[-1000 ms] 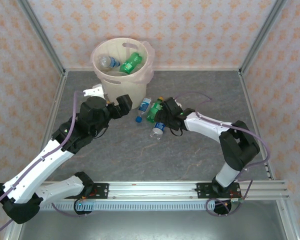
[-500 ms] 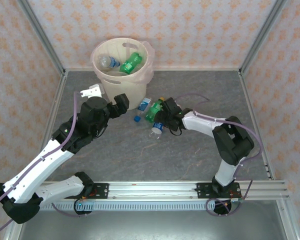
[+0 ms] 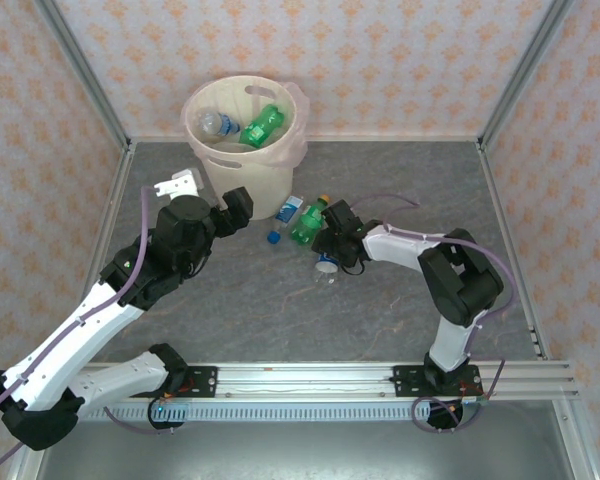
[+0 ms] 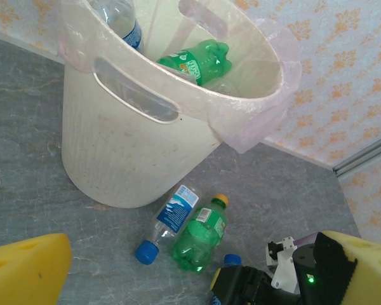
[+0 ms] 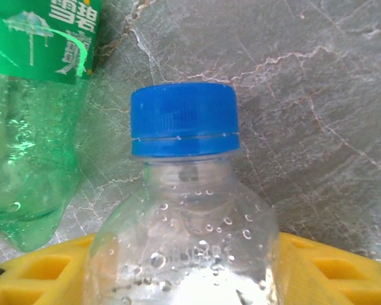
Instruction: Put the plastic bottles in the bin
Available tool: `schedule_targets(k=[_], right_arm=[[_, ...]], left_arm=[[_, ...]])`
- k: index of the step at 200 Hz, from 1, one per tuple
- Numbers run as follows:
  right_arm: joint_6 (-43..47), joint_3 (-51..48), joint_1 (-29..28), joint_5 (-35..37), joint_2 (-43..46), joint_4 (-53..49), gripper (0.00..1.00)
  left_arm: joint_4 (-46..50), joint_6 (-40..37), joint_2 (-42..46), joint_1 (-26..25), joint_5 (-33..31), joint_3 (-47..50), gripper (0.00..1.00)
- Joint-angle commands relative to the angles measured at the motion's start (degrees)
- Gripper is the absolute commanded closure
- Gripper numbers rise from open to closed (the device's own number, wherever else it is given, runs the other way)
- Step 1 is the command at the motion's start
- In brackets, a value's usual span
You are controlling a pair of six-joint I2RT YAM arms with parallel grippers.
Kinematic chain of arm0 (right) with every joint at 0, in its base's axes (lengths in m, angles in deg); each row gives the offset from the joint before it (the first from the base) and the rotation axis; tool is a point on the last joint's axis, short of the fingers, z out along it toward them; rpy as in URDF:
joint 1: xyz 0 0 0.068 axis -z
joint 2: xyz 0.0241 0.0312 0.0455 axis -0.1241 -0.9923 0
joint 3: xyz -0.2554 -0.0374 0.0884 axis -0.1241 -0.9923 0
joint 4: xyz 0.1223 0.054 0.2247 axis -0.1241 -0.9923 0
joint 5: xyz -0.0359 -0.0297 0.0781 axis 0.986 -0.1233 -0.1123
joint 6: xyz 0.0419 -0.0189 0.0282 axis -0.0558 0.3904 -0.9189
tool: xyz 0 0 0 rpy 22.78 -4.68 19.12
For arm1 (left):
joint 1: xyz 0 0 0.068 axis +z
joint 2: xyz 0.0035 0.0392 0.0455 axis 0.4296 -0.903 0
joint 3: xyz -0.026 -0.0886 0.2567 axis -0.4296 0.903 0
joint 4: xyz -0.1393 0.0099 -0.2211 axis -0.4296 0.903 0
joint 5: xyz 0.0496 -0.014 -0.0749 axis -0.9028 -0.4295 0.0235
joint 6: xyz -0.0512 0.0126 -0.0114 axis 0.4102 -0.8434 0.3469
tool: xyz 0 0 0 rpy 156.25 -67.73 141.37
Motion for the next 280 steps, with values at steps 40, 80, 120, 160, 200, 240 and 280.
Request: schedule_targets(k=[40, 80, 120, 160, 200, 240, 280], right_arm=[[-0.36, -1.78, -0.24, 4.8, 8.89, -2.49, 0.41], [1.58, 0.94, -0.25, 9.35, 17.71, -4.03, 0.42], [6.53, 5.83, -0.43, 11.6, 25.32, 1.55, 0.42], [12.42, 15.81, -0.51, 11.83, 24.13, 7.35, 0.43], [14.04, 30.29, -0.85, 10.9, 15.53, 12.22, 0.43], [14.3, 45.5, -1.56, 10.81, 2.86, 13.35, 0.44], [13.82, 61.22, -2.24, 9.97, -9.08, 12.71, 0.43]], left_arm=[[-0.53, -1.45, -1.52, -0.17, -2.57, -1.1, 0.01], [-0.92, -2.33, -1.66, -0.13, -6.68, -2.57, 0.01], [0.08, -2.52, 0.37, -0.11, -12.45, -3.5, 0.01], [1.13, -2.17, 3.84, -0.12, -15.59, -3.76, 0.01], [6.02, -0.12, 5.79, -0.1, -16.86, -5.58, 0.01], [10.16, 1.81, 8.3, -0.07, -16.67, -6.4, 0.01], [14.89, 3.01, 8.14, -0.12, -16.17, -9.27, 0.01]])
